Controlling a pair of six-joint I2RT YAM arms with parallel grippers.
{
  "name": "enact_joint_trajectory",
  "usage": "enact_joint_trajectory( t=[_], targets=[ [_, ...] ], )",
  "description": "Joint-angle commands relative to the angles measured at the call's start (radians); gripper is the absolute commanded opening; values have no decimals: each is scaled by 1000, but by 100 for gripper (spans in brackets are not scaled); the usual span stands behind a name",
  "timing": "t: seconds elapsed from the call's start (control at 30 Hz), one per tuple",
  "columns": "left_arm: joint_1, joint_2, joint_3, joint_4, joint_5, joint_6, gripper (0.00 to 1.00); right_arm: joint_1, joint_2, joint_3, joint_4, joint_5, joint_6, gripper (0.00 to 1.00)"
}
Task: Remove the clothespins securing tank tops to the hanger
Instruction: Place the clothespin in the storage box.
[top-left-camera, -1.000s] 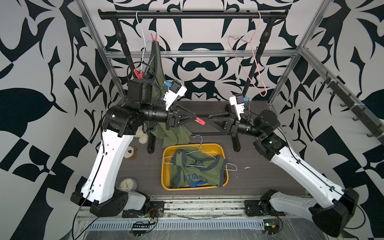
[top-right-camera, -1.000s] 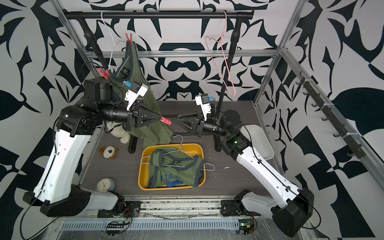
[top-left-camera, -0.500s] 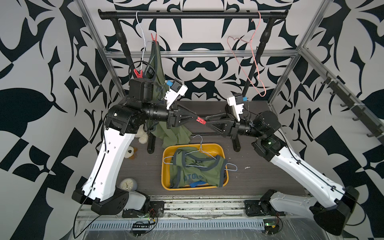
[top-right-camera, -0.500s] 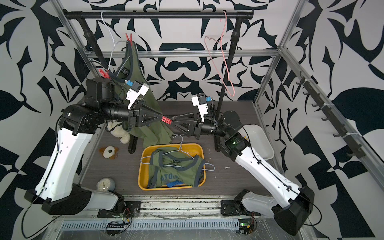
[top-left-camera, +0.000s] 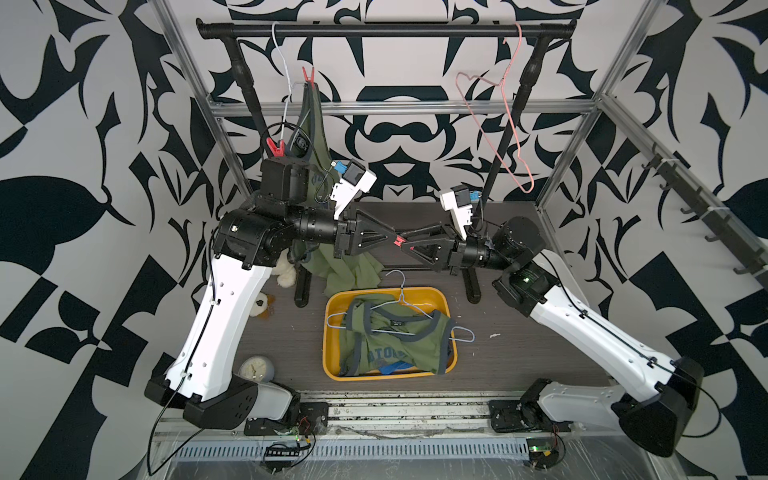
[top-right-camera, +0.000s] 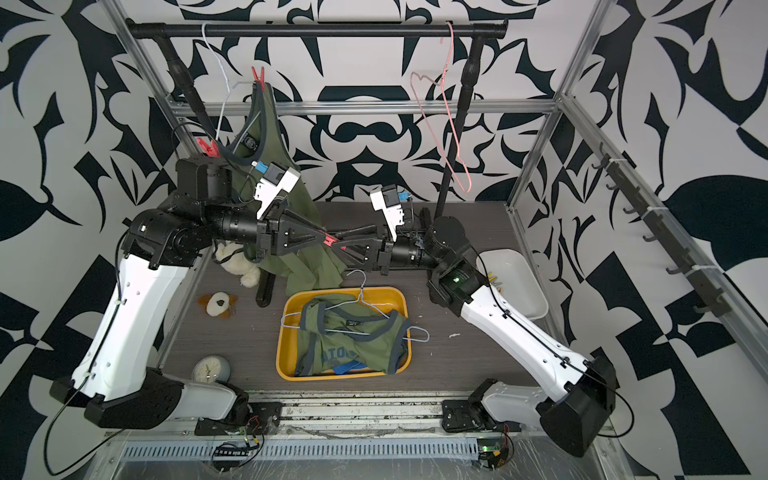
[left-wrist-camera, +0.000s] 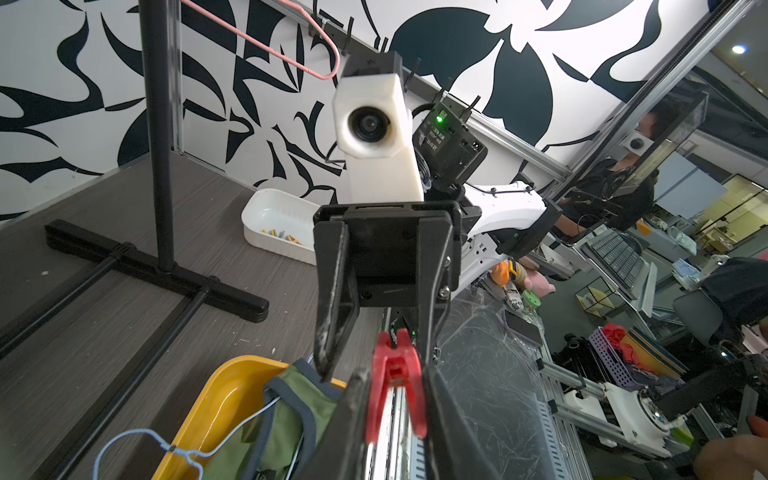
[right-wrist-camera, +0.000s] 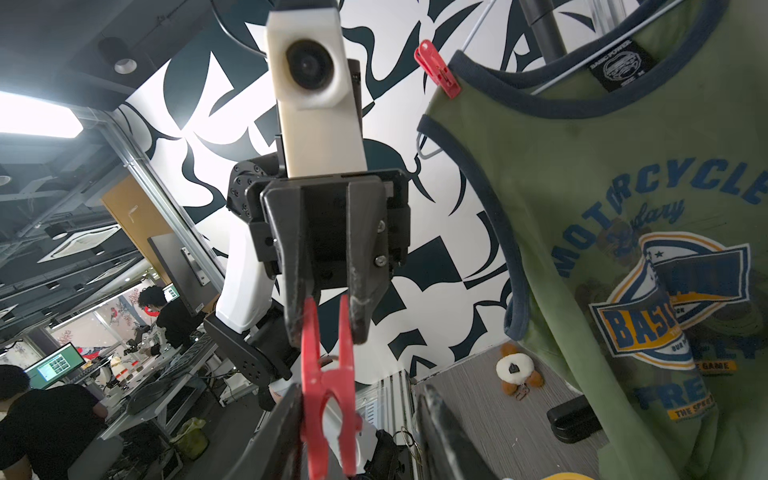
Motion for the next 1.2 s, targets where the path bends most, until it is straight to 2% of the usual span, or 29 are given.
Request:
enact_joint_trajectory(
  t=[0.0,0.6,0.7,0.83,0.9,1.03,1.17],
  targets=[
    [5,-5,-11,21,38,-15,25,10,-16,57,56,-9,-24,43],
    [7,-8,-55,59,54,-46,26,27,-23,54,64,-6,-33,28],
    [6,-8,-58,63,62,-50,26,29,-21,56,65,-4,-34,23],
    [6,-11,-65,69,66,-55,28,31,-18,58,67,-2,-35,6],
    [6,-12,-65,69,66,-55,31,31,-18,60,62,0,-37,0],
    [7,-14,-60,66,60,-50,35,31,-21,63,44,11,-52,0],
    [8,-15,-54,62,52,-44,48,31,-27,61,38,22,-55,0]
  ],
)
